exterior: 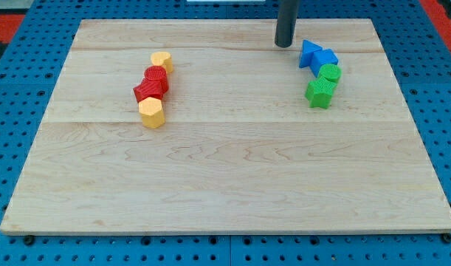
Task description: Move the blue triangle downwards slightly
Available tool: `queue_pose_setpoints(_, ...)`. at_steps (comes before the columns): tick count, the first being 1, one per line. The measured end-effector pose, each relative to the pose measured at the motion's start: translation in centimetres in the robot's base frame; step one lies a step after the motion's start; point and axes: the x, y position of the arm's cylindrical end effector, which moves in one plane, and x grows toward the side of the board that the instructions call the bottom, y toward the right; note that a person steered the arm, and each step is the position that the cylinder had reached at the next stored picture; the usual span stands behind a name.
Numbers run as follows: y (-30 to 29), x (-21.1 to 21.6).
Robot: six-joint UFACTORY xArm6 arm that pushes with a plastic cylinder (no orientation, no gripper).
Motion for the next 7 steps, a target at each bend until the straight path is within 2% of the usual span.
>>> queue_pose_setpoints(1,2.2,-1.1)
queue_pose_setpoints(2,5.9,-1.1)
queue_pose_setpoints(3,7.1,-0.5)
queue_pose_setpoints(5,5.8,2.1)
queue_pose_setpoints(7,5.0,2.5)
